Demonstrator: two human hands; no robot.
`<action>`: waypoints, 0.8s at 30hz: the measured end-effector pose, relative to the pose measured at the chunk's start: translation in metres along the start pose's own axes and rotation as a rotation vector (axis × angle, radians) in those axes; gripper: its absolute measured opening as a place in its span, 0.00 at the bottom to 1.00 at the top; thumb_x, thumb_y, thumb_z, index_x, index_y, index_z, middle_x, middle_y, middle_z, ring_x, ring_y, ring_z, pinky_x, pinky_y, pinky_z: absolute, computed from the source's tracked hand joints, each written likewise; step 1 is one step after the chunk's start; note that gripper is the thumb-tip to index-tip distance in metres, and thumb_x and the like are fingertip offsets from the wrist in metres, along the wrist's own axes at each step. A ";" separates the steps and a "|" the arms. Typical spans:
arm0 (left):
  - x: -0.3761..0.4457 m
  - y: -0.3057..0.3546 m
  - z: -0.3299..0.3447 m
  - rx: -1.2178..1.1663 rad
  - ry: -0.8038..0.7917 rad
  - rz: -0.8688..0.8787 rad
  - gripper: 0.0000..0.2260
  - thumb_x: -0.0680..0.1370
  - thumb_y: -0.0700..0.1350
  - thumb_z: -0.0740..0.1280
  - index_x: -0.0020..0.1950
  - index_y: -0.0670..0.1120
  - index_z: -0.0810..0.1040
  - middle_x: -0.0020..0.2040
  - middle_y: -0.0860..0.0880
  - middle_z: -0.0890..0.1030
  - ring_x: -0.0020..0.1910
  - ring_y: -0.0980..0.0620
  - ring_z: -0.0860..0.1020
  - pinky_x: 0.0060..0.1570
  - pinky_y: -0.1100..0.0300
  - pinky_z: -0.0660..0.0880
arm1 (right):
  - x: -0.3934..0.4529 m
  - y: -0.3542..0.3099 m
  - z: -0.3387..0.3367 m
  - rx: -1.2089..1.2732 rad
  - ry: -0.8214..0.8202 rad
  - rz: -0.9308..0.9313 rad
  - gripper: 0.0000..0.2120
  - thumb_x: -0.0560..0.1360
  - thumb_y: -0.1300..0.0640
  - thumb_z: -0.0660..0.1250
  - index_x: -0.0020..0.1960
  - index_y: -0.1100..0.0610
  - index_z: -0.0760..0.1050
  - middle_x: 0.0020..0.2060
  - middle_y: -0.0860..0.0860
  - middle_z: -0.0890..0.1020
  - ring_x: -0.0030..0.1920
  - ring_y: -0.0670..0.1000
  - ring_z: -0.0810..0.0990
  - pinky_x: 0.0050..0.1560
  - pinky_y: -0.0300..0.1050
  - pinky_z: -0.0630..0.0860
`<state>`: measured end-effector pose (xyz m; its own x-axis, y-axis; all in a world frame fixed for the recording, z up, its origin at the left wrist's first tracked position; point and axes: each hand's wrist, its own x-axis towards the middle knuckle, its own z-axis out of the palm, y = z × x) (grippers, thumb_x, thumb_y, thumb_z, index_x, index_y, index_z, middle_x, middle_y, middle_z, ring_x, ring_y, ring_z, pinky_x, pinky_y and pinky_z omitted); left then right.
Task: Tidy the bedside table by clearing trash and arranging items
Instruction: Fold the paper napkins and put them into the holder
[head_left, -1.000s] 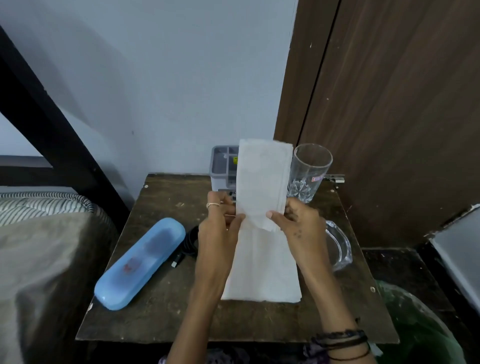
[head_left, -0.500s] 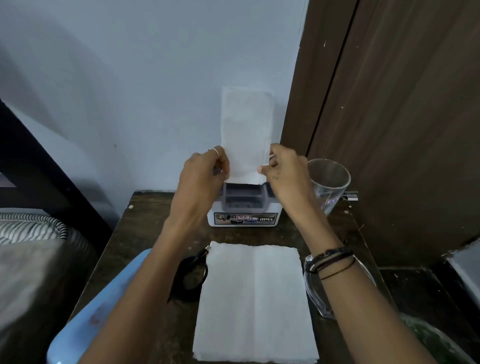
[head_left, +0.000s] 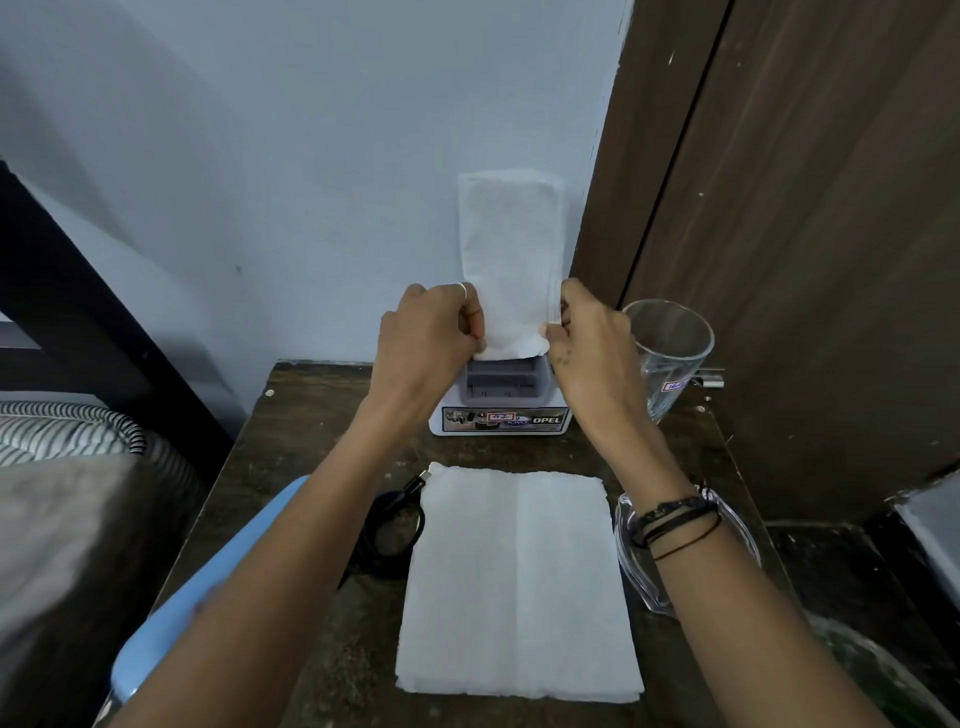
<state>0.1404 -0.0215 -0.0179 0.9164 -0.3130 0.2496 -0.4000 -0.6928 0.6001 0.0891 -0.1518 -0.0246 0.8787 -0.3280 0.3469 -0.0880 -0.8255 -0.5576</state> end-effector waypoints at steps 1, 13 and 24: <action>0.000 -0.001 0.002 0.019 0.017 -0.002 0.13 0.70 0.35 0.66 0.31 0.51 0.70 0.33 0.53 0.79 0.47 0.47 0.75 0.50 0.49 0.73 | 0.000 0.000 0.001 -0.008 -0.004 -0.018 0.13 0.75 0.67 0.64 0.59 0.61 0.72 0.50 0.59 0.81 0.50 0.59 0.80 0.47 0.54 0.79; -0.013 0.001 0.021 0.101 0.254 -0.083 0.19 0.71 0.35 0.66 0.60 0.40 0.64 0.44 0.45 0.78 0.46 0.42 0.72 0.43 0.53 0.62 | -0.002 -0.005 0.007 -0.162 -0.015 -0.035 0.13 0.73 0.62 0.66 0.56 0.59 0.71 0.45 0.57 0.81 0.46 0.60 0.79 0.36 0.45 0.65; -0.002 0.014 0.022 0.285 0.083 -0.150 0.16 0.70 0.31 0.62 0.56 0.42 0.67 0.49 0.45 0.76 0.56 0.42 0.67 0.46 0.51 0.59 | -0.001 -0.010 0.001 -0.120 -0.155 0.013 0.28 0.71 0.65 0.65 0.68 0.60 0.58 0.52 0.62 0.78 0.51 0.64 0.78 0.39 0.48 0.68</action>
<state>0.1330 -0.0445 -0.0268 0.9589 -0.1473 0.2426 -0.2374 -0.8848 0.4011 0.0893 -0.1425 -0.0199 0.9381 -0.2718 0.2146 -0.1469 -0.8735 -0.4641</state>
